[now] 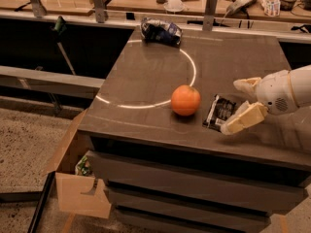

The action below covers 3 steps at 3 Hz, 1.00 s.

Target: Move rxbar chocolate near orange

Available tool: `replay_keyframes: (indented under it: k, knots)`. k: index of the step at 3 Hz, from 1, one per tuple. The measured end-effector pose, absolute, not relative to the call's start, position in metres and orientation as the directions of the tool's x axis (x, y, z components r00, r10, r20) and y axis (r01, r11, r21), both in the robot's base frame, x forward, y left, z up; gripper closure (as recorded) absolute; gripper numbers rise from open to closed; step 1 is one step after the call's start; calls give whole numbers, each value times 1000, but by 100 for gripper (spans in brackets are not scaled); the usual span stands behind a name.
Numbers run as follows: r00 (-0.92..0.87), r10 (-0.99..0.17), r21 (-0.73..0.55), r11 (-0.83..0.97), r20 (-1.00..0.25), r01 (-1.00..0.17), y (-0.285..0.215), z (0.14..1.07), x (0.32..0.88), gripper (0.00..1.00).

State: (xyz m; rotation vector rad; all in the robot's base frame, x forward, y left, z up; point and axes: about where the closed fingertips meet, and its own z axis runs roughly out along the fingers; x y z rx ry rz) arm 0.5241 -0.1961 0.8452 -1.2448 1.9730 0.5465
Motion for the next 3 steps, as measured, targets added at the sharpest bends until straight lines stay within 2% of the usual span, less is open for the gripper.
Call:
replay_keyframes:
  k: [1, 2, 3]
  knots:
    - [-270, -508, -62, 544, -818, -837, -232, 875, 539, 0]
    - [-242, -446, -166, 698, -862, -696, -308, 931, 556, 0]
    - [-268, -413, -204, 798, -871, -567, -350, 953, 565, 0]
